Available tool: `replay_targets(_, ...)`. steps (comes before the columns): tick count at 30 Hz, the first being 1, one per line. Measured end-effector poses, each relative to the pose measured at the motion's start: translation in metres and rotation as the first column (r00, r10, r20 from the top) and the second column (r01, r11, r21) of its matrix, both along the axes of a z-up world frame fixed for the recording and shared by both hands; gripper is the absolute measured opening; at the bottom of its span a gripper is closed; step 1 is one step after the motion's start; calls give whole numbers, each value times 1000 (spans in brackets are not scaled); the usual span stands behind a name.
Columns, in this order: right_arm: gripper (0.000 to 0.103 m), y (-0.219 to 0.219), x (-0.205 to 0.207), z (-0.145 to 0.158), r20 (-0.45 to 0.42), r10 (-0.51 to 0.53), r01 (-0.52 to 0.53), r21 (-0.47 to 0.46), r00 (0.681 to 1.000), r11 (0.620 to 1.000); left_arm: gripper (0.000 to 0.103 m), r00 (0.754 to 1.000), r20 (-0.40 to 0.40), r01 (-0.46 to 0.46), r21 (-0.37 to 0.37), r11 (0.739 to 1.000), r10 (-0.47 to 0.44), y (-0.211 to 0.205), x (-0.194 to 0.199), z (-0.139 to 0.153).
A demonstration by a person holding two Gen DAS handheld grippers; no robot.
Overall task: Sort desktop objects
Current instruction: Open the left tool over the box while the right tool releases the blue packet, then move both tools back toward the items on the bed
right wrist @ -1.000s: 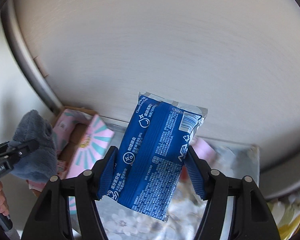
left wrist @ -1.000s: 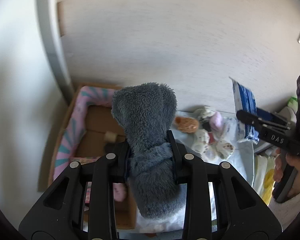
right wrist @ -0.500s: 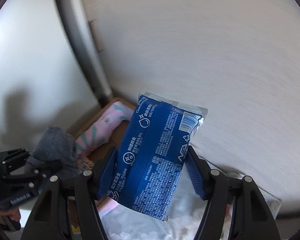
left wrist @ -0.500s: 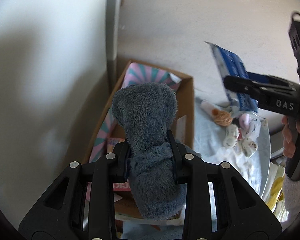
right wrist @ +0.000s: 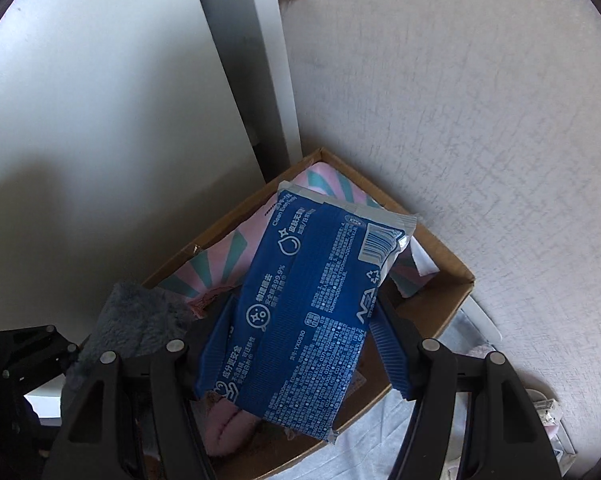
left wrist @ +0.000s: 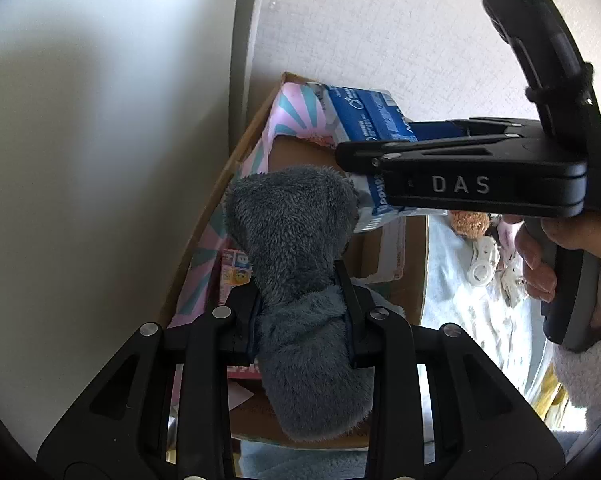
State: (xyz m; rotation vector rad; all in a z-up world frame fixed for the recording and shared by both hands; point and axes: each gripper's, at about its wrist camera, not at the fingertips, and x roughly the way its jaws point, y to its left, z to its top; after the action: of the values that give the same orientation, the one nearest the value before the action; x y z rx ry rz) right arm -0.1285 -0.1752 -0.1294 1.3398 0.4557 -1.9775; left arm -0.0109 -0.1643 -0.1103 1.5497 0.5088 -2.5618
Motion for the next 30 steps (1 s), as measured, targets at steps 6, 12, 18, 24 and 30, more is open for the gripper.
replay_targets(6, 62, -1, -4, -12, 22, 12, -12, 18, 1000, 1000, 27, 1000, 16, 13, -3, 1000, -13, 6, -4, -6)
replay_targets(12, 64, -1, -6, -23, 58, 29, -31, 37, 998, 999, 31, 1000, 16, 23, -1, 1000, -23, 4, -4, -8)
replay_targets(18, 93, 18, -11, -10, 38, -46, 49, -73, 998, 996, 103, 999, 13, 49, -70, 996, -48, 12, -1, -4)
replay_targets(24, 95, 28, 3, 13, 9, -94, 94, -137, 996, 986, 103, 997, -5, 70, -83, 994, -71, 20, -1, 1)
replay_targets(30, 95, 48, -8, 47, -16, -117, 113, -179, 993, 977, 103, 995, -17, 92, -95, 991, -94, 21, 1, 8)
